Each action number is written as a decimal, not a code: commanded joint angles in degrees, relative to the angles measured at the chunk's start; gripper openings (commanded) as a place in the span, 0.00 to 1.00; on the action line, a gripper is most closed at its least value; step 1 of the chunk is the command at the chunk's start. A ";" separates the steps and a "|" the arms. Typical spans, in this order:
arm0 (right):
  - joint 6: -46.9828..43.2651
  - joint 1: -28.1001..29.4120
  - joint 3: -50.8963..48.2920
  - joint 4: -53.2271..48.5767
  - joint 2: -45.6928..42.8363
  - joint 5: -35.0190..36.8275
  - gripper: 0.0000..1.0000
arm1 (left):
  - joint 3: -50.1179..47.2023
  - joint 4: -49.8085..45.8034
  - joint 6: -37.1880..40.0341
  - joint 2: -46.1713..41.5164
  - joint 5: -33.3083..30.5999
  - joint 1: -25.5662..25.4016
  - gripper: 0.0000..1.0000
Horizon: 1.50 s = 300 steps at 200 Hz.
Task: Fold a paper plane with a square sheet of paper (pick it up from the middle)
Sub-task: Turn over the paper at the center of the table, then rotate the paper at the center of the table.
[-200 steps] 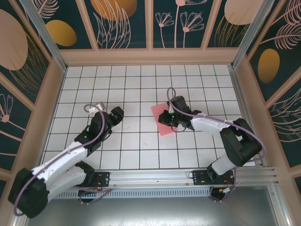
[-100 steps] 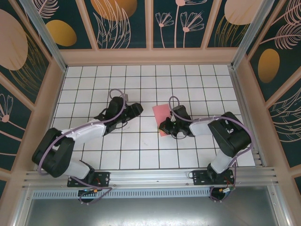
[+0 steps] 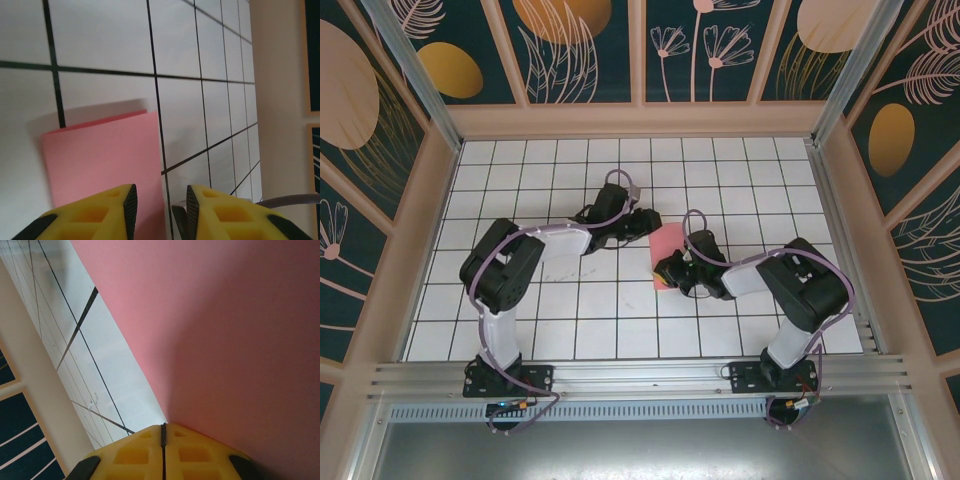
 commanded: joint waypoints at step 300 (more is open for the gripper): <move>-24.48 -15.48 3.87 -18.39 -6.74 -7.47 0.42 | 8.63 -9.29 8.54 11.57 -2.79 0.07 0.34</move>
